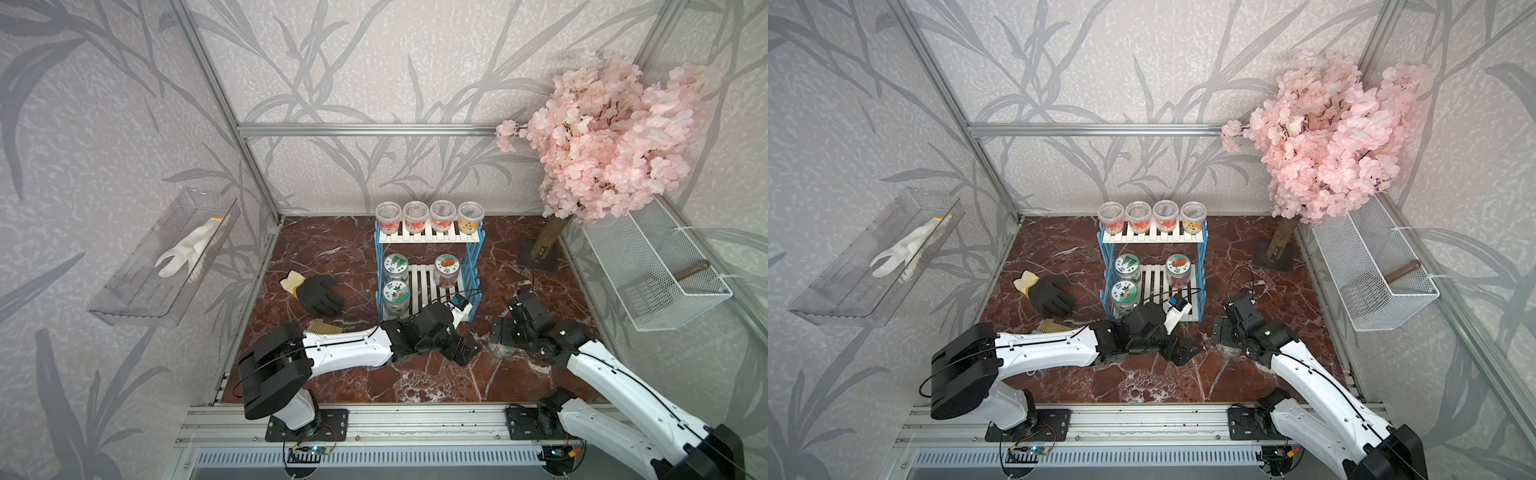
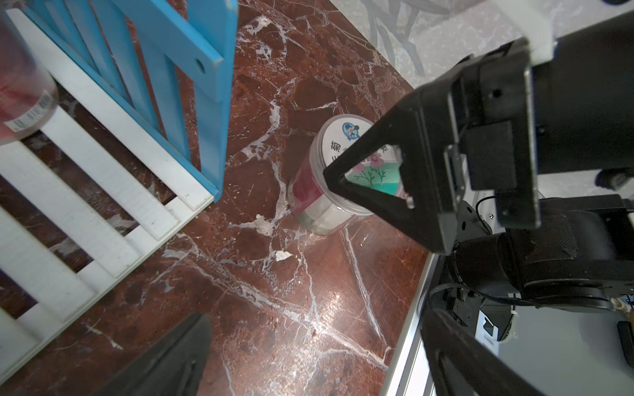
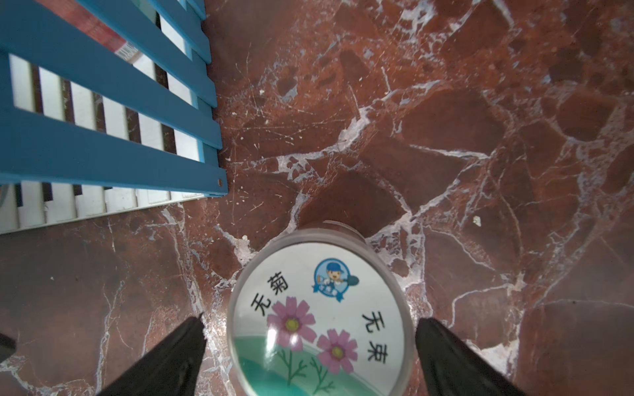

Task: Place the seed container on the shelf
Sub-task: Pick up the seed jar at the center of the board.

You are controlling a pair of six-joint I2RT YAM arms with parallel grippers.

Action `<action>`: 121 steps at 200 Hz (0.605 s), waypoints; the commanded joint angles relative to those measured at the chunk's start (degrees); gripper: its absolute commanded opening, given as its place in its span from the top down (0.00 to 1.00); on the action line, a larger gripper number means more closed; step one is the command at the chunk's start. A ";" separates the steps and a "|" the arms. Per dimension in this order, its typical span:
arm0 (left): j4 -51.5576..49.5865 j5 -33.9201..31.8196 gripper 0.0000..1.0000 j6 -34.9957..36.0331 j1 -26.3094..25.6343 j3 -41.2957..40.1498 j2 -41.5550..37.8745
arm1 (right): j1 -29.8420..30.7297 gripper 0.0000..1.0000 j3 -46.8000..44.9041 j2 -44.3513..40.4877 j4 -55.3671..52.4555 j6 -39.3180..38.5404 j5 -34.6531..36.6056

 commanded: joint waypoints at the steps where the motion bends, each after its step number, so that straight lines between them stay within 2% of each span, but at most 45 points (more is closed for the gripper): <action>1: 1.30 0.39 0.00 0.72 -0.22 1.58 0.72 | -0.74 0.01 -0.80 0.84 1.93 -1.35 -1.52; 40: 1.02 -0.38 0.00 0.98 -0.31 1.09 0.43 | -0.84 0.00 -1.86 2.65 3.05 -2.17 -2.16; 121: 0.60 -1.32 0.00 0.41 -0.31 0.21 -0.51 | -0.87 0.12 -2.16 2.51 2.07 -2.19 -2.73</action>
